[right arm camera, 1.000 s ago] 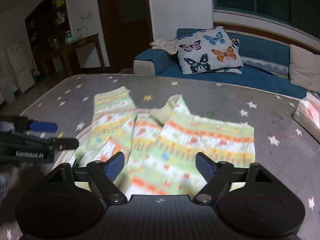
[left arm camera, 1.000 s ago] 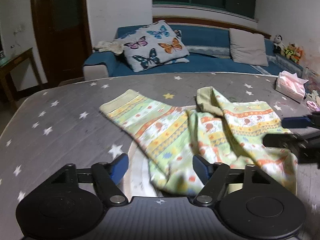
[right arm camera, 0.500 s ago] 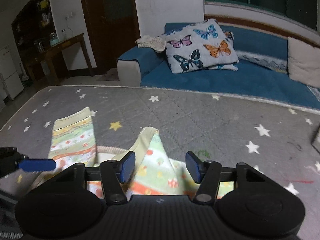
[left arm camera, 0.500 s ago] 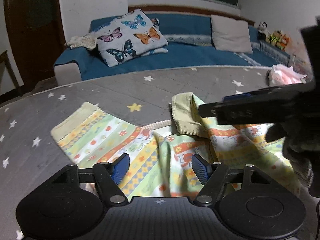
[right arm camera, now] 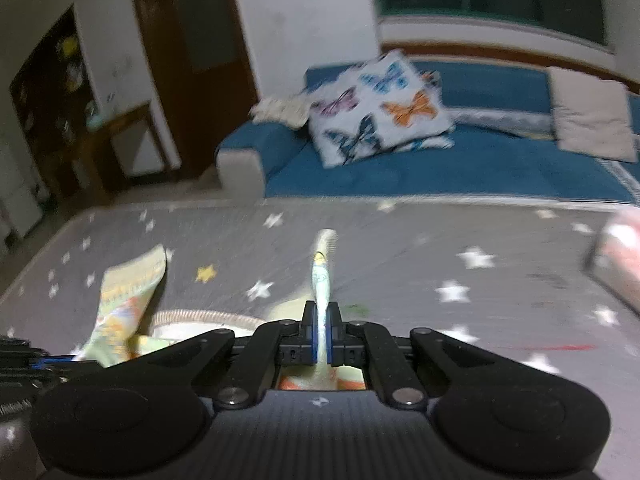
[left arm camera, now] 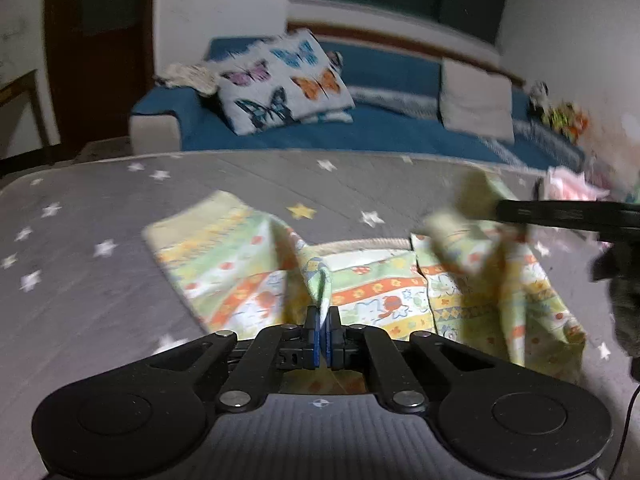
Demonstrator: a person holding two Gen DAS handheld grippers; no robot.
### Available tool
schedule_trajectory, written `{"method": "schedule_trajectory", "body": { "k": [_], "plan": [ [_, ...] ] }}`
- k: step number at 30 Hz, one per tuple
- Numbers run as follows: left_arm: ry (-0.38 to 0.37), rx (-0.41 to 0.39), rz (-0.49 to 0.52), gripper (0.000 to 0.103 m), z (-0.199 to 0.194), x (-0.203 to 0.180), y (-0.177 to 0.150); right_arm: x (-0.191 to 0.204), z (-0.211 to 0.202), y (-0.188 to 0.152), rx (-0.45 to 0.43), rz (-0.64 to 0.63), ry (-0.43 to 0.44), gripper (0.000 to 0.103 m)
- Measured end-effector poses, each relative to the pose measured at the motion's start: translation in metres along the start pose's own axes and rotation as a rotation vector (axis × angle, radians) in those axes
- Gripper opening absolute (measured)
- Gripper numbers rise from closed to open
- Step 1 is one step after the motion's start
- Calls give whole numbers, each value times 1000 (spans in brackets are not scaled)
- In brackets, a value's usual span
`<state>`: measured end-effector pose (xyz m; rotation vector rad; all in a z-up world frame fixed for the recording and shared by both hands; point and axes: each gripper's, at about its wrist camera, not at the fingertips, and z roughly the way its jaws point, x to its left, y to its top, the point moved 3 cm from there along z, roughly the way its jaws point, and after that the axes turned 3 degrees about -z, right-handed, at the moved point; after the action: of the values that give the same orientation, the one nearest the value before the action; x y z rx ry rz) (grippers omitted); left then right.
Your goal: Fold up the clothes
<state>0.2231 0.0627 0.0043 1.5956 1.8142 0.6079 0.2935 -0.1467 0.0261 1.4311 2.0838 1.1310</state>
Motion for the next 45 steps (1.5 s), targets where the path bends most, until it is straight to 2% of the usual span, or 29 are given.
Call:
{"method": "schedule_trajectory", "body": {
  "k": [5, 11, 14, 19, 21, 23, 26, 27, 28, 29, 30, 31, 32, 33, 38, 40, 42, 45],
  "plan": [
    [14, -40, -79, 3, -51, 30, -23, -40, -85, -14, -99, 52, -70, 3],
    [12, -39, -177, 3, -109, 58, -66, -84, -174, -54, -156, 107, -172, 3],
    [0, -21, -198, 3, -133, 65, -90, -98, -202, -83, -136, 132, -216, 3],
    [-9, 65, -172, 3, -149, 58, -134, -121, -239, -133, -78, 185, -286, 3],
    [-19, 118, -154, 3, -147, 57, -146, -128, -241, -154, -6, 186, -312, 6],
    [12, 142, -131, 7, -147, 59, -152, -132, -239, -168, 43, 189, -334, 8],
    [28, 110, -107, 11, -157, 62, -144, -134, -242, -177, 67, 191, -358, 11],
    [37, 87, -94, 16, -162, 61, -139, -133, -245, -175, 57, 193, -361, 12],
    [47, 61, -80, 20, -166, 60, -133, -133, -246, -172, 45, 189, -368, 18],
    [53, 36, -67, 30, -169, 58, -126, -133, -247, -168, 32, 185, -376, 23],
    [55, 16, -56, 36, -169, 57, -121, -131, -247, -165, 24, 174, -374, 25],
    [58, -2, -46, 37, -169, 56, -115, -129, -246, -162, 17, 162, -372, 30],
    [62, -11, -40, 38, -165, 54, -109, -127, -243, -158, 14, 152, -361, 35],
    [66, -19, -34, 38, -162, 53, -103, -124, -240, -155, 11, 143, -349, 36],
    [59, -31, -1, 43, -122, 40, -73, -101, -209, -135, 22, 102, -243, 38],
    [60, -24, 12, 45, -102, 36, -62, -91, -193, -127, 32, 80, -197, 40],
    [57, -12, 26, 52, -81, 33, -50, -80, -177, -120, 44, 56, -156, 43],
    [72, 19, 18, 53, -46, 34, -35, -65, -152, -106, 55, 28, -104, 44]
  ]
}}
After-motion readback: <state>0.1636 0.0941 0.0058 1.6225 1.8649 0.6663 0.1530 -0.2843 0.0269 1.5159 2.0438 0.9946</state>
